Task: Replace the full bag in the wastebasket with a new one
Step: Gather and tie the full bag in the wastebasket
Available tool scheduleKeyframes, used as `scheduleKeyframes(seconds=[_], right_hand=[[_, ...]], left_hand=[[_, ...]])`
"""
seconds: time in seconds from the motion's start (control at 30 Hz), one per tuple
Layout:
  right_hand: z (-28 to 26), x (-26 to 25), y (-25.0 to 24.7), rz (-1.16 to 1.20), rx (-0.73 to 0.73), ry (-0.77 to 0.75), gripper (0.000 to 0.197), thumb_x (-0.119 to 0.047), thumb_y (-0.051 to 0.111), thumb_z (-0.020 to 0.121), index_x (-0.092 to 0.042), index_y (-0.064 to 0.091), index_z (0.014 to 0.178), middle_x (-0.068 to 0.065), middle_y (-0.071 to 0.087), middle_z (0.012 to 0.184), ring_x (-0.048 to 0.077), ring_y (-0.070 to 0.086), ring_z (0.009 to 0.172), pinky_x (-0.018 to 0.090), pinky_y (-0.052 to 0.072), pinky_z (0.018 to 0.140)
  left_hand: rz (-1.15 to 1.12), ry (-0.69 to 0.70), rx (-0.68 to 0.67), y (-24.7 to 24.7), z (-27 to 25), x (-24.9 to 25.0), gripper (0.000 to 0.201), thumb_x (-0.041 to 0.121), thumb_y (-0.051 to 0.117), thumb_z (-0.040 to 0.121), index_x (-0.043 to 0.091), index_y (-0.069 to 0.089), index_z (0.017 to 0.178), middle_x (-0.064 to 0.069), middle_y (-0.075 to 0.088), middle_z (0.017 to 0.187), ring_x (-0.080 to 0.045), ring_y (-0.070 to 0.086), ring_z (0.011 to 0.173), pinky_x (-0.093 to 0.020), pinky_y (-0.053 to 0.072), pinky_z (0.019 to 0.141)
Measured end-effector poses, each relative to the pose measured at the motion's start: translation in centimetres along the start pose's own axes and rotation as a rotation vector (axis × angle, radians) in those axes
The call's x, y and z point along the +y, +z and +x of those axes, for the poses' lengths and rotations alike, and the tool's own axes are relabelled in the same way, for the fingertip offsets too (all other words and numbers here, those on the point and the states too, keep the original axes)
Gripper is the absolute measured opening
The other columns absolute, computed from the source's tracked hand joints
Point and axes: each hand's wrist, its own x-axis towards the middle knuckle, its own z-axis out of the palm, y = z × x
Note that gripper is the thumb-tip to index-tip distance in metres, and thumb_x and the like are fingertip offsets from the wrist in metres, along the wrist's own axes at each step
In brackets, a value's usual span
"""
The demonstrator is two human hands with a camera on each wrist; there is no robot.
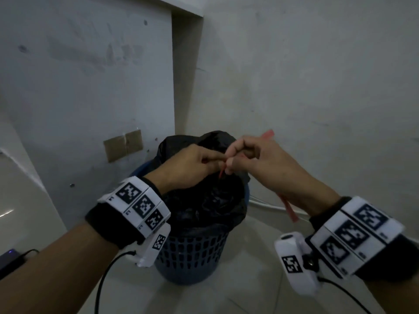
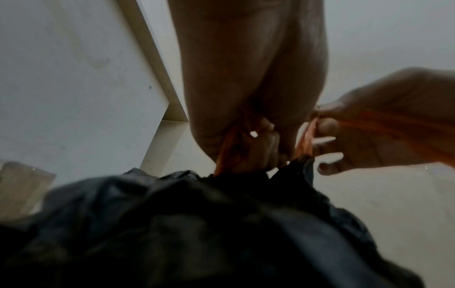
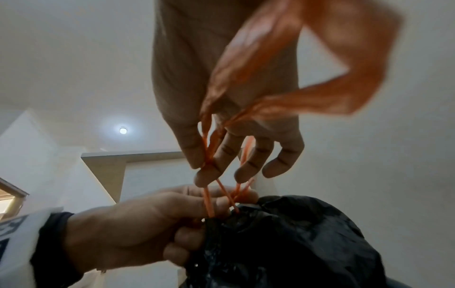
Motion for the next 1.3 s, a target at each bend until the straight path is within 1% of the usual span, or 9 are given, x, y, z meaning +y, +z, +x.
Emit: scheduleKeyframes(seconds=[0.13,0.4,0.5,0.6,0.8,0.93,1.1,1.2,1.3], right_hand=[[0.6,-0.5,0.5,0.118,0.108,0.019,0.013,-0.014,0.061,0.091,-0.005,0.07,0.092,0.006,0.075,0.081,0.01,0.069,0.071,0.017,0.054,0.064],[1.4,-0.3,1.8,0.326,0.149,0.116,0.031,-0.039,0.049,0.097,-0.013,0.065,0.104,0.013,0.073,0.092,0.02,0.068,0.072,0.024,0.054,0.057],[1.7,0.3,2.3,0.327,0.191,0.091,0.016,-0.032,0.053,0.096,-0.022,0.066,0.098,0.009,0.074,0.091,0.022,0.068,0.078,0.037,0.057,0.076],[1.8,0.4,2.3,0.361,0.17,0.12,0.021,-0.033,0.052,0.095,-0.02,0.066,0.104,-0.001,0.076,0.099,0.016,0.069,0.082,0.03,0.055,0.073],[1.7,-0.1,1.9,0.558,0.205,0.211,0.023,-0.044,0.043,0.097,-0.028,0.06,0.095,-0.006,0.068,0.122,0.022,0.067,0.101,0.04,0.051,0.09],[1.7,-0.9,2.4,0.499,0.155,0.224,0.034,-0.056,0.036,0.095,-0.034,0.061,0.087,-0.007,0.064,0.129,0.02,0.058,0.118,0.048,0.039,0.107],[1.3,-1.8,2.9,0.504,0.152,0.161,0.071,-0.058,0.022,0.098,-0.043,0.072,0.051,0.006,0.077,0.093,0.025,0.068,0.087,0.033,0.051,0.082],[1.5,-0.7,3.3,0.529,0.256,0.088,0.049,-0.06,0.027,0.098,-0.041,0.072,0.106,0.004,0.075,0.103,0.019,0.07,0.084,0.036,0.055,0.082],[1.6,0.7,4.2,0.373,0.321,-0.005,0.042,-0.047,0.038,0.1,-0.042,0.037,0.141,-0.002,0.072,0.104,0.014,0.069,0.087,0.034,0.055,0.082]], left_hand=[[-0.034,-0.049,-0.145,0.1,-0.4,0.2,0.018,0.014,0.054,0.093,0.016,0.072,0.093,0.019,0.048,0.045,0.003,0.041,0.04,-0.012,0.032,0.047],[-0.185,0.044,-0.013,0.1,-1.5,-0.4,0.042,0.035,0.052,0.096,0.011,0.065,0.065,0.003,0.052,0.057,-0.011,0.048,0.055,-0.027,0.038,0.06],[-0.327,-0.008,-0.057,0.4,-1.8,-0.2,0.025,0.012,0.048,0.098,0.003,0.071,0.093,0.011,0.055,0.055,0.0,0.045,0.048,-0.015,0.036,0.054],[-0.337,-0.052,-0.074,0.2,-1.8,-0.6,0.038,0.01,0.043,0.081,0.007,0.07,0.108,-0.009,0.054,0.064,-0.01,0.042,0.048,-0.02,0.033,0.047],[-0.205,-0.018,-0.257,0.4,-1.8,-0.6,0.031,0.025,0.072,0.084,0.034,0.064,0.113,0.01,0.068,0.093,0.001,0.062,0.082,-0.013,0.047,0.074],[-0.164,0.017,-0.062,1.7,-1.5,-0.7,0.017,0.048,0.068,0.082,0.032,0.069,0.083,0.009,0.068,0.08,0.0,0.062,0.073,-0.018,0.045,0.07],[-0.511,-0.066,0.196,2.4,-1.0,-0.7,0.034,0.035,0.044,0.1,0.009,0.063,0.088,0.0,0.055,0.06,-0.005,0.043,0.041,-0.016,0.032,0.04],[-0.732,-0.162,0.296,2.0,-0.8,-1.4,0.031,0.035,0.041,0.101,0.015,0.059,0.086,-0.003,0.051,0.059,-0.01,0.038,0.035,-0.016,0.027,0.035],[-0.799,-0.187,0.324,1.8,-0.8,-1.8,0.031,0.033,0.038,0.102,0.013,0.058,0.09,-0.005,0.052,0.057,-0.012,0.038,0.032,-0.017,0.027,0.034]])
